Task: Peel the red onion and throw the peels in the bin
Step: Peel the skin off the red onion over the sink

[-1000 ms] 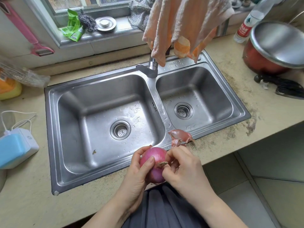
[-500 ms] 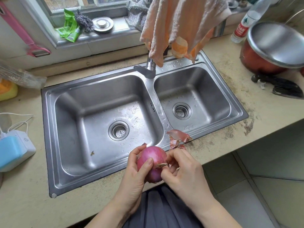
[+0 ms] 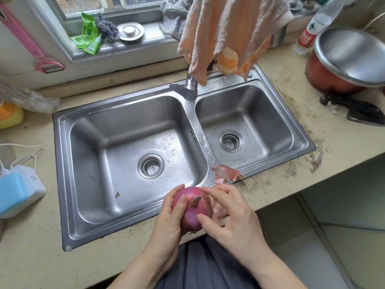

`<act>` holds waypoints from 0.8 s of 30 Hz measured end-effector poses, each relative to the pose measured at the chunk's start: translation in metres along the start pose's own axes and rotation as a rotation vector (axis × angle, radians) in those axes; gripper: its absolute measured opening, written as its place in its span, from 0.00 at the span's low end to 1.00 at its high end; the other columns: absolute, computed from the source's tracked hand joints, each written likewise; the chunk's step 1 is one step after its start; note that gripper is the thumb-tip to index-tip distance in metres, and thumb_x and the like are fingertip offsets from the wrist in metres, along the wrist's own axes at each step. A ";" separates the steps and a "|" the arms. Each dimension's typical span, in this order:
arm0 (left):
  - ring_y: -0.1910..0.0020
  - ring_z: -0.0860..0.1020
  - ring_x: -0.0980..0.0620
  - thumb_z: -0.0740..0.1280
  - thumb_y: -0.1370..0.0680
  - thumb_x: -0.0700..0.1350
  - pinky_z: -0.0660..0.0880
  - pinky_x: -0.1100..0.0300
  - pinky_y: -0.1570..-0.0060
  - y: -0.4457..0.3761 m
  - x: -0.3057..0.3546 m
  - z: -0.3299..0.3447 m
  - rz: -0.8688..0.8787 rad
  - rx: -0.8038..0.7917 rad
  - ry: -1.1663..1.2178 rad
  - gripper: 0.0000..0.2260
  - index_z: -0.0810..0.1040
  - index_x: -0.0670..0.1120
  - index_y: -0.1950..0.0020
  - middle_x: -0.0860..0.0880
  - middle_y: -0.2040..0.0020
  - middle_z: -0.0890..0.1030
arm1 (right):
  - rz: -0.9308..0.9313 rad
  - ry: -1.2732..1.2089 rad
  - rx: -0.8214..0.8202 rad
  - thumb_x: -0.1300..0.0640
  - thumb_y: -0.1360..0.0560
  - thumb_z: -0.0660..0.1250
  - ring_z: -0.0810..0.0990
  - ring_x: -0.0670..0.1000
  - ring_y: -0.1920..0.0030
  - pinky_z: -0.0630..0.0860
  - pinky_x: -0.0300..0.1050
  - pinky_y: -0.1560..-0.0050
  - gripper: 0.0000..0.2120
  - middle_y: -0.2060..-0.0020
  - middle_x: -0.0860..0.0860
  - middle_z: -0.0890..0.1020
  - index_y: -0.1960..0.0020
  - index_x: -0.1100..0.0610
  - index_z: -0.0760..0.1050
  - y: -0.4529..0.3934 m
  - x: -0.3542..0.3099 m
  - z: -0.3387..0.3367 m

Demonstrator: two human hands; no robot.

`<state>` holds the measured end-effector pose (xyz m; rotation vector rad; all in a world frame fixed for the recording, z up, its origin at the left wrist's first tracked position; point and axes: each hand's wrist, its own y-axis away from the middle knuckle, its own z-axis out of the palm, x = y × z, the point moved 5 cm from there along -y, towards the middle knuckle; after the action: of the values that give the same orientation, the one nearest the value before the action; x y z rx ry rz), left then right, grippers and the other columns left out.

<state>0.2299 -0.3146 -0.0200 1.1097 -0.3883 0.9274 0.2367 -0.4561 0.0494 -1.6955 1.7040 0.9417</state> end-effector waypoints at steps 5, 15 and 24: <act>0.53 0.84 0.52 0.70 0.32 0.55 0.79 0.59 0.64 0.001 0.003 0.006 0.027 -0.012 -0.115 0.20 0.77 0.54 0.42 0.49 0.44 0.83 | -0.022 -0.088 0.012 0.46 0.35 0.72 0.79 0.46 0.46 0.78 0.49 0.48 0.17 0.50 0.40 0.79 0.46 0.44 0.81 -0.001 0.002 -0.002; 0.46 0.81 0.50 0.69 0.33 0.61 0.81 0.49 0.49 0.007 0.004 0.010 0.039 0.043 -0.306 0.22 0.73 0.58 0.40 0.47 0.40 0.79 | -0.005 -0.119 0.119 0.51 0.32 0.70 0.82 0.47 0.59 0.79 0.54 0.60 0.03 0.62 0.43 0.81 0.59 0.48 0.81 0.001 0.004 -0.004; 0.44 0.81 0.47 0.83 0.45 0.41 0.76 0.51 0.38 0.012 0.001 0.007 0.108 -0.053 -0.517 0.42 0.69 0.57 0.35 0.46 0.42 0.82 | 0.015 -0.089 0.008 0.58 0.35 0.72 0.80 0.46 0.65 0.78 0.48 0.63 0.02 0.66 0.45 0.81 0.66 0.53 0.81 -0.003 0.005 -0.009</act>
<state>0.2224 -0.3185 -0.0096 1.2843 -0.8977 0.7090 0.2407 -0.4664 0.0502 -1.6138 1.6619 1.0009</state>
